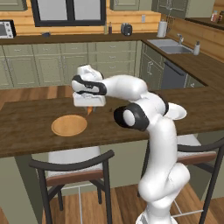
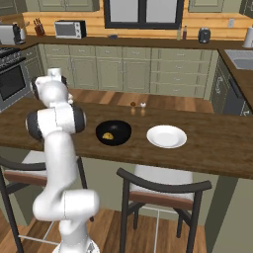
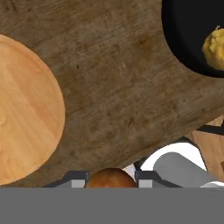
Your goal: Pick the chicken drumstick and squash from their plates and place them in the bowl. Then put the bowl in the fridge.
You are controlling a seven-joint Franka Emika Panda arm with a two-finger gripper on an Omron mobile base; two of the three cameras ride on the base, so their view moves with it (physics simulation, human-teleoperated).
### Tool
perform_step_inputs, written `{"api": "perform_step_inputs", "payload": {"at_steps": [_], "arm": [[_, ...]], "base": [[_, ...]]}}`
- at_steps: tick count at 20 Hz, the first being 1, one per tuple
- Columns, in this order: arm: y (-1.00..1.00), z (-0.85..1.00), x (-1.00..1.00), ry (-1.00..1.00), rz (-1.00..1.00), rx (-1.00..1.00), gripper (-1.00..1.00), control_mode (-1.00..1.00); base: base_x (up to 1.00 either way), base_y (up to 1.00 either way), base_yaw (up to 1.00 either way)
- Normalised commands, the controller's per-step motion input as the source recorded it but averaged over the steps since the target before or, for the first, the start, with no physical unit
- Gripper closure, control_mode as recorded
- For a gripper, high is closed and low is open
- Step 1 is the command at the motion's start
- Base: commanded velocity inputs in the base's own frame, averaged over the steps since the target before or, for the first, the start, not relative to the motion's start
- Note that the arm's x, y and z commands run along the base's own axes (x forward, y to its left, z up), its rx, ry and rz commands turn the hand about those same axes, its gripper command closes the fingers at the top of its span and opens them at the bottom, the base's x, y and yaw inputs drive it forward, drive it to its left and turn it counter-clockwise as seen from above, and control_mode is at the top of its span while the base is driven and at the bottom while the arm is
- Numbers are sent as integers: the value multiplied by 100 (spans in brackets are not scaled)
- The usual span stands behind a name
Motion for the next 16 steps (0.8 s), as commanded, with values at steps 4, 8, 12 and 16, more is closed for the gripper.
{"api": "perform_step_inputs", "payload": {"at_steps": [4, 8, 12, 16], "arm": [[-100, 0, -49, -8, 5, 1, 100, -100], [-100, 0, -4, 0, 0, 6, 100, -100], [-100, 0, 18, 0, 0, 1, 100, -100], [-100, 2, 75, 0, 0, 0, 100, -100]], "base": [[0, 0, 0], [0, 0, 0], [0, 0, 0], [0, 0, 0]]}}
